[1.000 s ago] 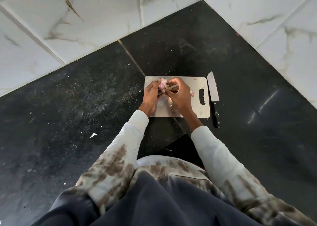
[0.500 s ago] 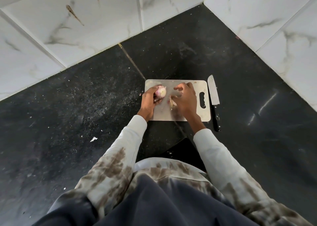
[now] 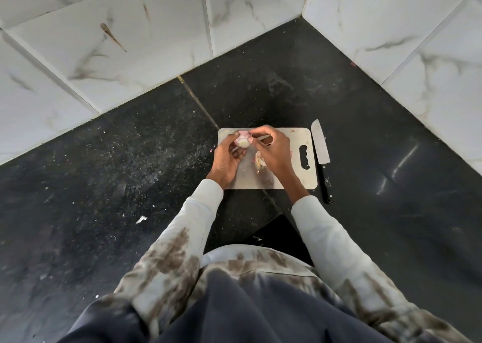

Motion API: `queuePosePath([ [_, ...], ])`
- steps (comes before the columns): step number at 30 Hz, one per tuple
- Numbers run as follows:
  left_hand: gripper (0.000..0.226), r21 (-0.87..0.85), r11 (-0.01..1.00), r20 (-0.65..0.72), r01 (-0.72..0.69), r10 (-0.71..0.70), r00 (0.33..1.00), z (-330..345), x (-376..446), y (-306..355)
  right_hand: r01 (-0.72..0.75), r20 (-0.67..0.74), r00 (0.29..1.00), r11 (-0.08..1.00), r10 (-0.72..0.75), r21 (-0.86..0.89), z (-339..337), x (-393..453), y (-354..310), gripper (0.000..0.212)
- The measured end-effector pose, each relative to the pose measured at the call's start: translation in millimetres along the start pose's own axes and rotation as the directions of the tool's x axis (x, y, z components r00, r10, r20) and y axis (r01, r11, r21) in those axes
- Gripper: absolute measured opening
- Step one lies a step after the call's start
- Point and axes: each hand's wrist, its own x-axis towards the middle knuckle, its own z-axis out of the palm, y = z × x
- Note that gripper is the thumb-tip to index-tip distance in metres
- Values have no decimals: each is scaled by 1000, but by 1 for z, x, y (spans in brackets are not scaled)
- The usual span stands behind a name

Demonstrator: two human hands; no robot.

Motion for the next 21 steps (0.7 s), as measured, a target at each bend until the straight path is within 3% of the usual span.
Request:
queuePosePath([
  [4,36,-30,999,0,15,-15,1000,1,-1,1,13,-46,999,1000,-14,-3,-3,1,-1,15],
  [12,46,-8,1000,-20,11,-11,1000,-2,4,0,-34,-44,998,999,33,-28,-2,1,-2,17],
  [18,29,-20,999,-9,39,-39,999,0,5,3,-86,-35,996,996,85,-38,2,-1,4,19],
  [21,33,-49,998,-17,42,-43,999,2,7,5,-96,-42,995,995,95,-19,2,-2,6,18],
])
